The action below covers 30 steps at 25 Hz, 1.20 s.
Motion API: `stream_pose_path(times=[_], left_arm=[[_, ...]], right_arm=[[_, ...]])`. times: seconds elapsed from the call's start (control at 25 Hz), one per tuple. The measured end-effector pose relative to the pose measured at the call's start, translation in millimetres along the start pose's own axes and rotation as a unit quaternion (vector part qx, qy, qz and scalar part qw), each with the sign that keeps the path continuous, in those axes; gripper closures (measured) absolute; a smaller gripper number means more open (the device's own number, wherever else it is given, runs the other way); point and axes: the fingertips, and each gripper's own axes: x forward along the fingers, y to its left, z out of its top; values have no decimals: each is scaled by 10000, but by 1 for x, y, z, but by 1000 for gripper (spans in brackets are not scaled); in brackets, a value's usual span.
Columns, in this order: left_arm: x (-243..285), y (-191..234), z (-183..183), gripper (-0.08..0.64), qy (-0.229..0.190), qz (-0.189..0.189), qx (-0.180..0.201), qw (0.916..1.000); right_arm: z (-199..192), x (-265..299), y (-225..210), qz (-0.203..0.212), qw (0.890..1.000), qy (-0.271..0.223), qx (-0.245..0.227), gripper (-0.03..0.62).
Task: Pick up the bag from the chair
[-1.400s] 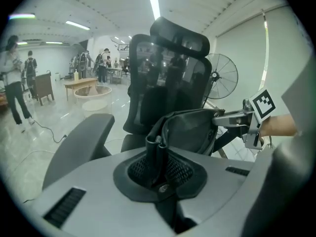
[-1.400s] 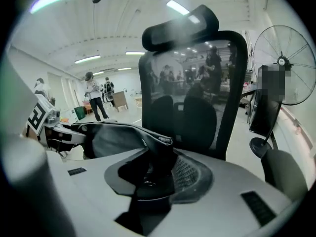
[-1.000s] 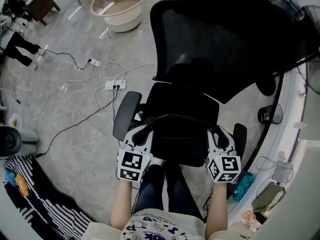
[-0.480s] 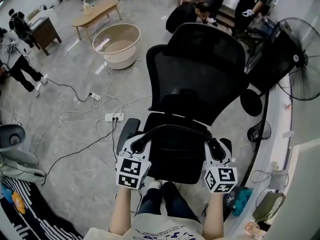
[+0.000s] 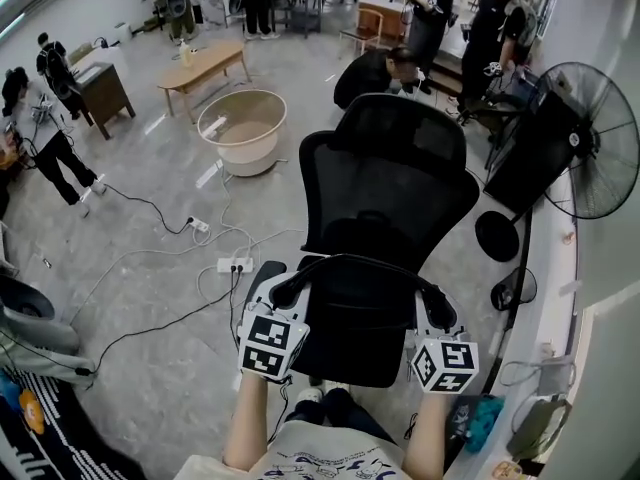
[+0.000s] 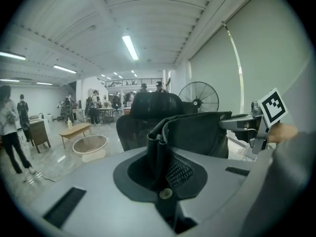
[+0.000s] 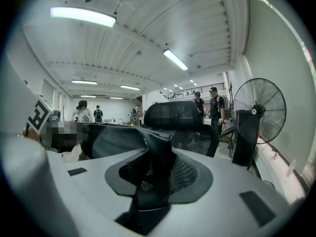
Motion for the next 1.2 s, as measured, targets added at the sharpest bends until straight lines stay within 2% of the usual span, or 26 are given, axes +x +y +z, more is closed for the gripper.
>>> stream_pose_path(times=[0.56,1.2], left_arm=[[-27,-11,33,525,-320,8,110,9994],[-41,-18,39,525,-403,-70,148,9991]], right_arm=[[37,-33,4,-73,9992,-363,-130,456],[44,-50,8,-158,9986,-469,-158,457]])
